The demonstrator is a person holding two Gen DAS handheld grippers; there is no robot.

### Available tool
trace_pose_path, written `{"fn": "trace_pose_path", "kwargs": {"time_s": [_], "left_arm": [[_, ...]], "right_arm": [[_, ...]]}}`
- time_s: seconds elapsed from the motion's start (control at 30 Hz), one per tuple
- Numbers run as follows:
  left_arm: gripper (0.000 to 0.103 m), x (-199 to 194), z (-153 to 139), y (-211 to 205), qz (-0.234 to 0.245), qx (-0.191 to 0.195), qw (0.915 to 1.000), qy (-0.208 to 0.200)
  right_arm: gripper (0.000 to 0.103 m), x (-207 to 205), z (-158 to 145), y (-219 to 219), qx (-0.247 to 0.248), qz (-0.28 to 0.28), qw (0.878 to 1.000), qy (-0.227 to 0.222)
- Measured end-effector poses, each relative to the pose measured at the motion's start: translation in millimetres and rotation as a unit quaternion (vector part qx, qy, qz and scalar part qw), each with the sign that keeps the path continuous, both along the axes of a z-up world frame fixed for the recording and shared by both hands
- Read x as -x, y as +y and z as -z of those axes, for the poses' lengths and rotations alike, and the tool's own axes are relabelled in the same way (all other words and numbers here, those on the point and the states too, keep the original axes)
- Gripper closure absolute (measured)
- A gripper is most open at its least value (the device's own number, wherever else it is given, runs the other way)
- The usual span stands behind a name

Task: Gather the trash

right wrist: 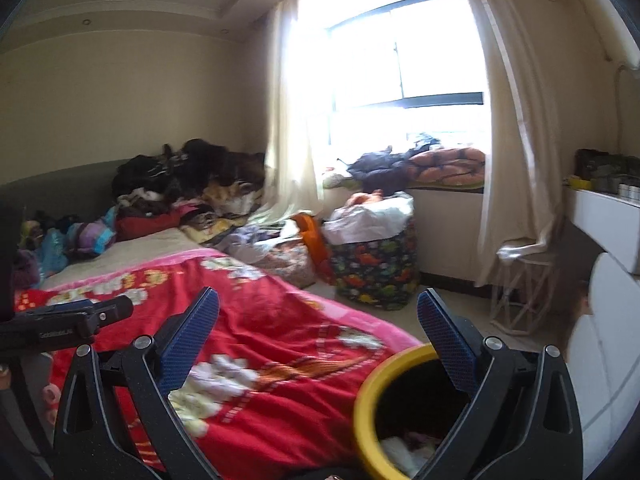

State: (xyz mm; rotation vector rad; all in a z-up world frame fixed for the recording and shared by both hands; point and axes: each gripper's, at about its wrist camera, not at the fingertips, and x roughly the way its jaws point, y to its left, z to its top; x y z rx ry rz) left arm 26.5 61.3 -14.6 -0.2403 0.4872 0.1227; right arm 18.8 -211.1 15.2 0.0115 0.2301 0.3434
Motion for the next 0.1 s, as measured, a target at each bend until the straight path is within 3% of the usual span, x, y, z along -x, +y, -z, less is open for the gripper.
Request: {"fn": "trace_pose_path", "kwargs": {"time_s": [0.1], "left_arm": [[0.011,24.1,13.2,93.0,-0.139,-0.010,0.9900,0.023]], "right_arm": [[0.006,-25.3,0.8,94.9,0.023,-0.140,0.988,0.058]]}}
